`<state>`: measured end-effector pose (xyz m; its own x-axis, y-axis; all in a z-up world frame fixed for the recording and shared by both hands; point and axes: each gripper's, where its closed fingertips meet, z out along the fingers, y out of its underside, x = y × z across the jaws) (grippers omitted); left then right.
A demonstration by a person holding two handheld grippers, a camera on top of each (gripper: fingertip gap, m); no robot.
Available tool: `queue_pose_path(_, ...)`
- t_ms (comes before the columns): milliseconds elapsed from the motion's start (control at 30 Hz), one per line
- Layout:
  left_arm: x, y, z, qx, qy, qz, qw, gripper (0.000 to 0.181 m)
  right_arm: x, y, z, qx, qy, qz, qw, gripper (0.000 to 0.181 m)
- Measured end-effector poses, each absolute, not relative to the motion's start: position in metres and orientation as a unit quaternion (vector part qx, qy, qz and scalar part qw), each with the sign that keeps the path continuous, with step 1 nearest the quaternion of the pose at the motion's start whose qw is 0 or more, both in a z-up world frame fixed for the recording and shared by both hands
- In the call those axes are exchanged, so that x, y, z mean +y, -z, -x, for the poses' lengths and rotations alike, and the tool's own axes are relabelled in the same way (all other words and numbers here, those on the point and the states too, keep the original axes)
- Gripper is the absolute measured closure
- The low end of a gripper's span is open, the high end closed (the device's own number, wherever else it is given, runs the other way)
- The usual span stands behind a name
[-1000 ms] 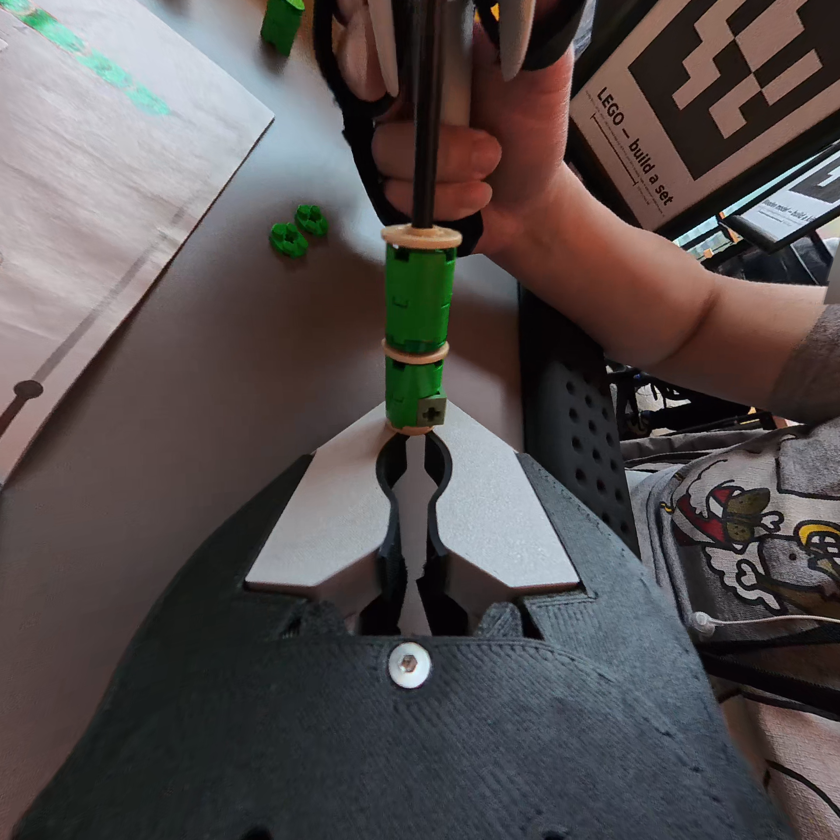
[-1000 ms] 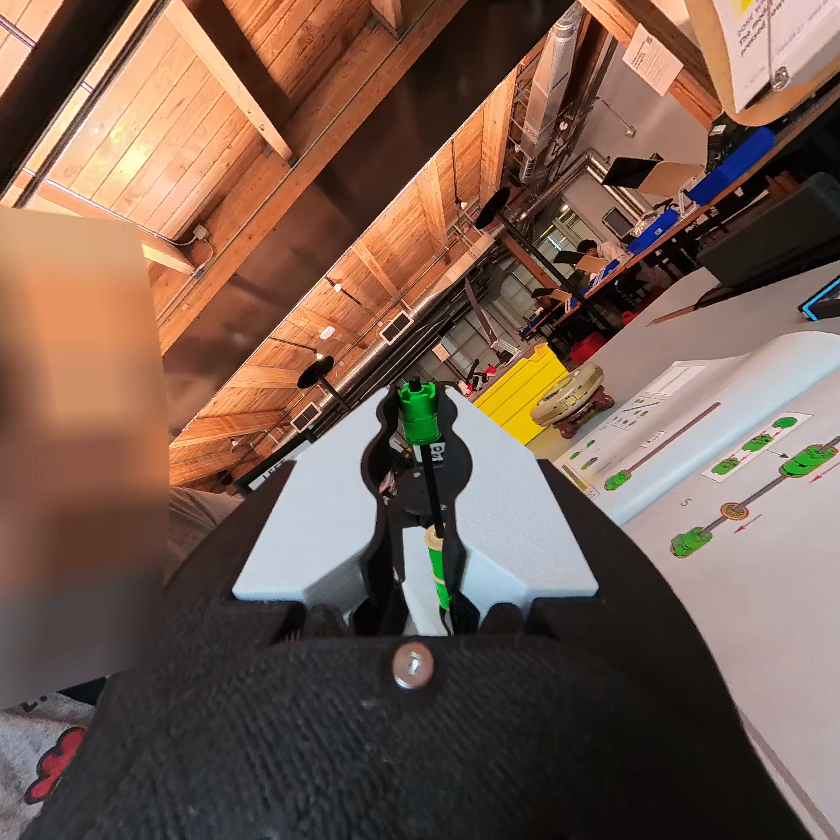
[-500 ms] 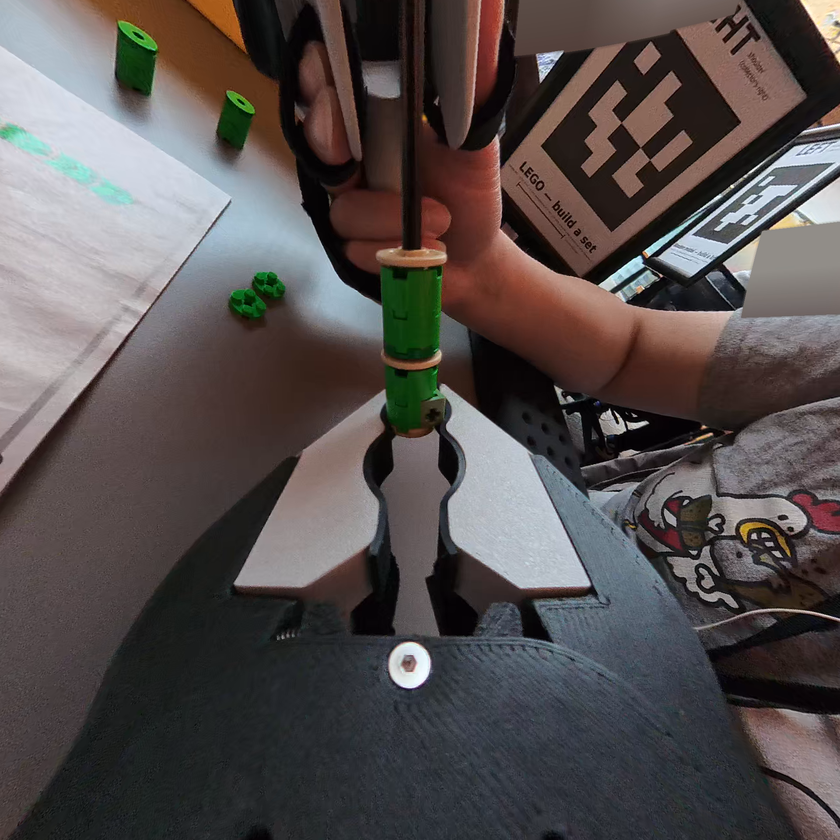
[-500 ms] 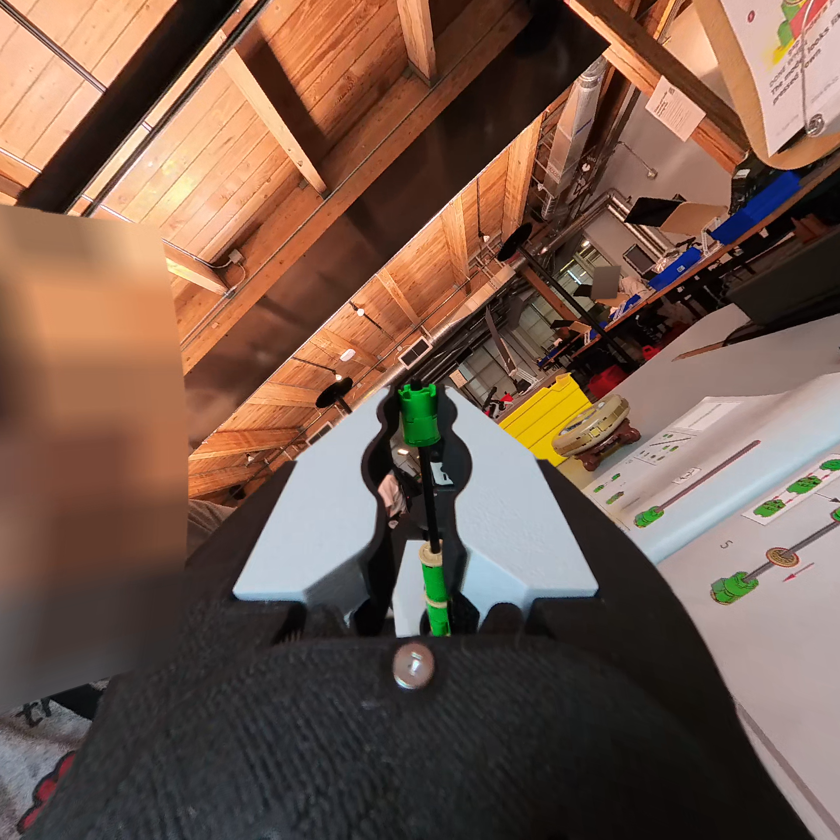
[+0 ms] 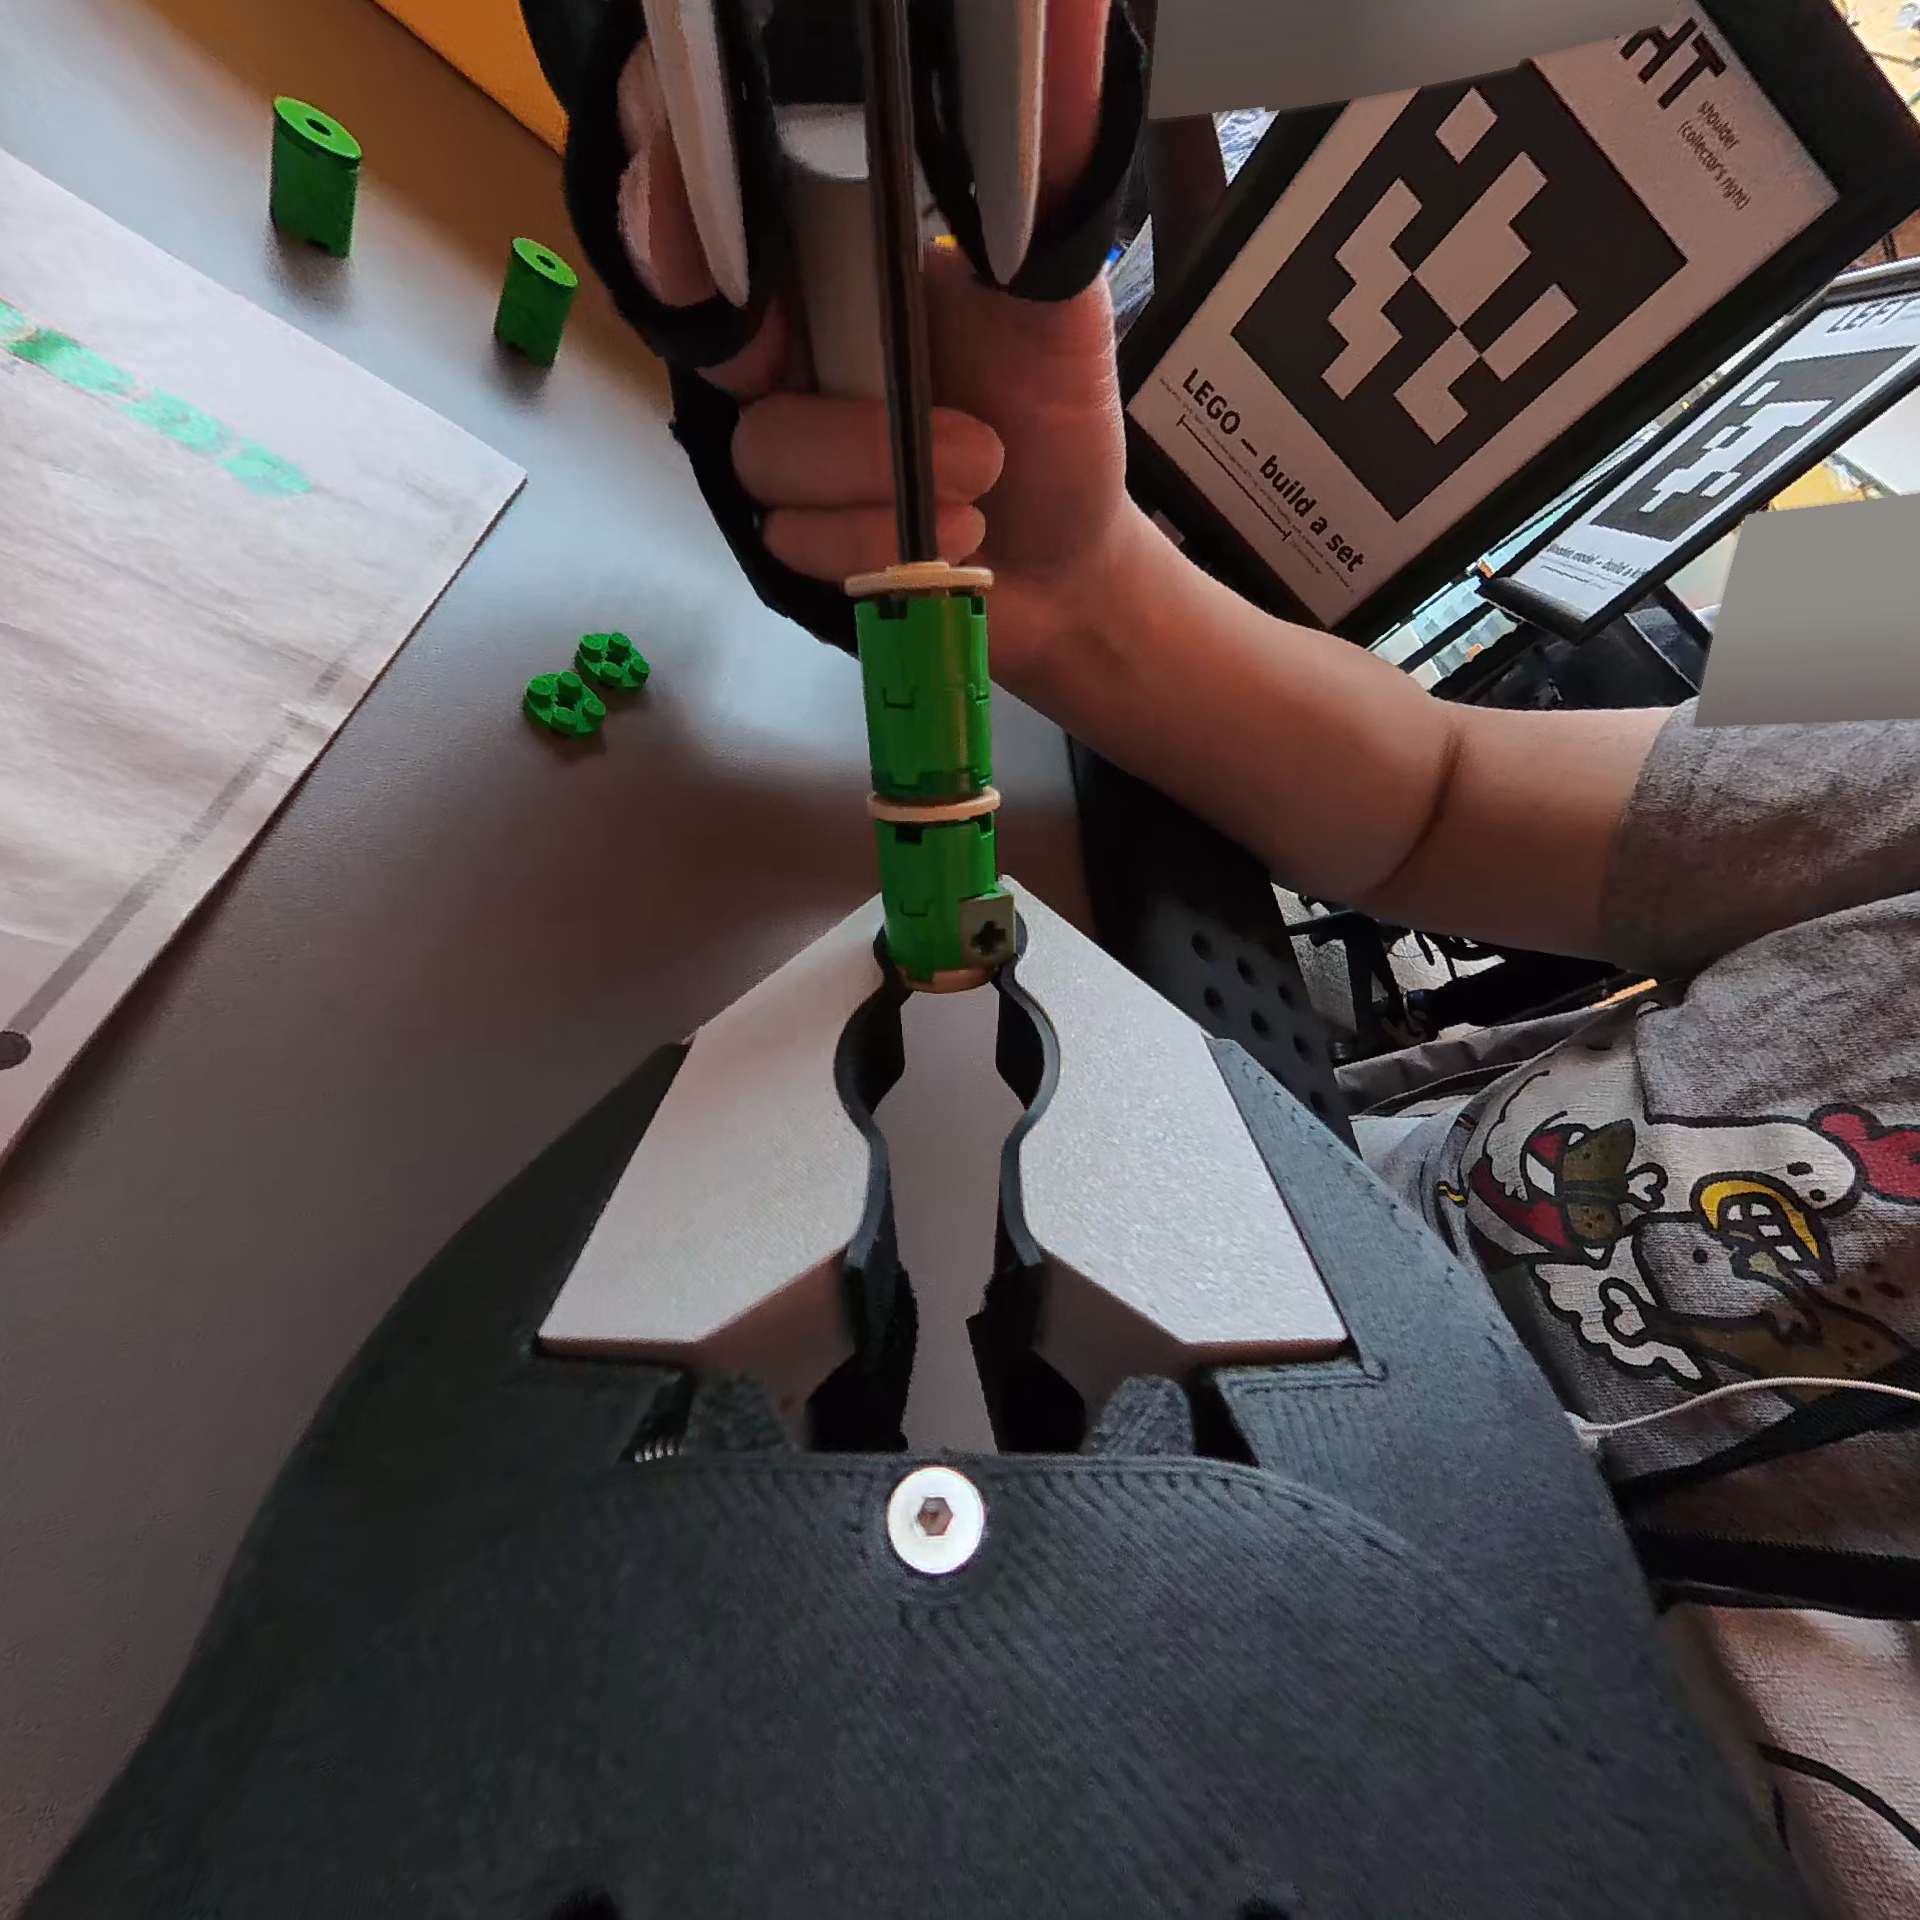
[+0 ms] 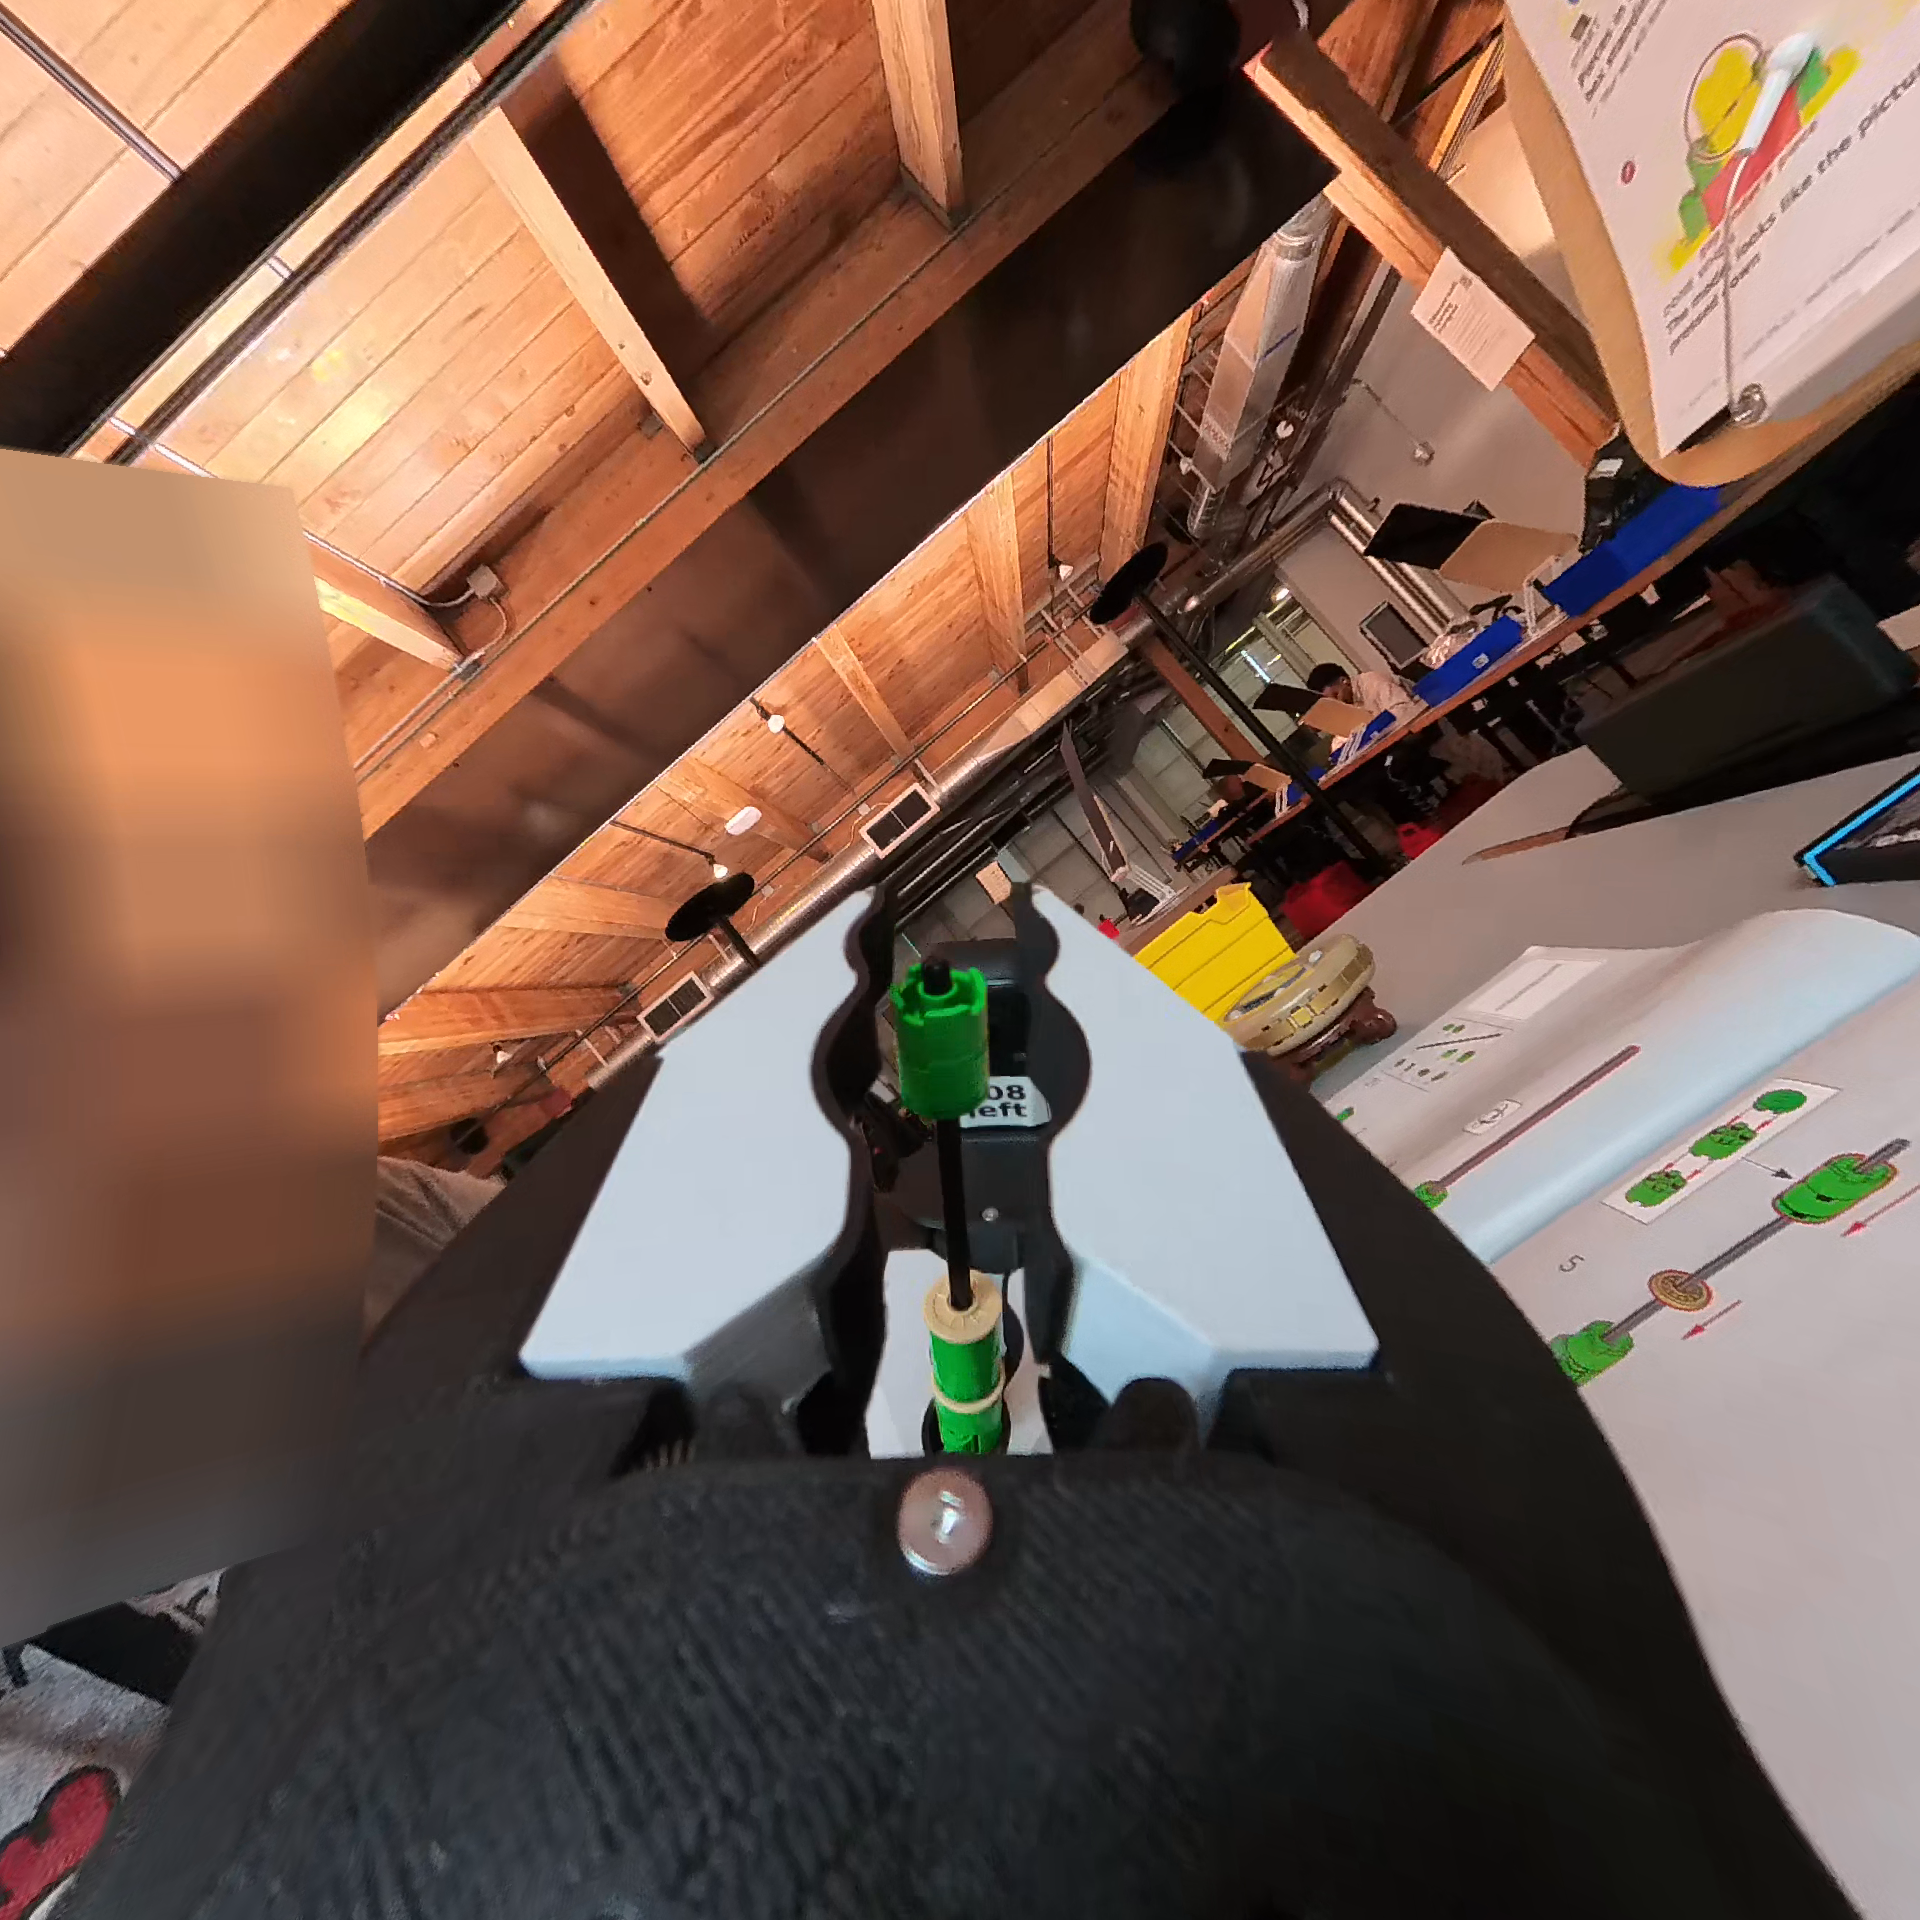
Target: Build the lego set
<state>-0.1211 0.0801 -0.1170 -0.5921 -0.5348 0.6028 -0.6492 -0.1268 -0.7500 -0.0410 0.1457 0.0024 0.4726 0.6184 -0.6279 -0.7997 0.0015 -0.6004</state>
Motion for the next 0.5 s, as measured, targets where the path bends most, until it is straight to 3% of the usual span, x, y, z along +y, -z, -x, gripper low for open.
queue_pose_path(200, 0.084, 0.112, 0.119, -0.637, -0.618, -0.456, 0.058, 0.176, 0.145, -0.003, 0.03, 0.123, -0.507, 0.474, 0.709, 0.157)
queue_pose_path(300, 0.084, 0.113, 0.118, -0.636, -0.617, -0.459, 0.059, 0.175, 0.148, 0.004, 0.023, 0.153, -0.511, 0.472, 0.702, 0.171)
queue_pose_path(500, 0.087, 0.111, 0.117, -0.627, -0.625, -0.461, 0.053, 0.175, 0.141, 0.004, 0.004, 0.187, -0.485, 0.45, 0.726, 0.17)
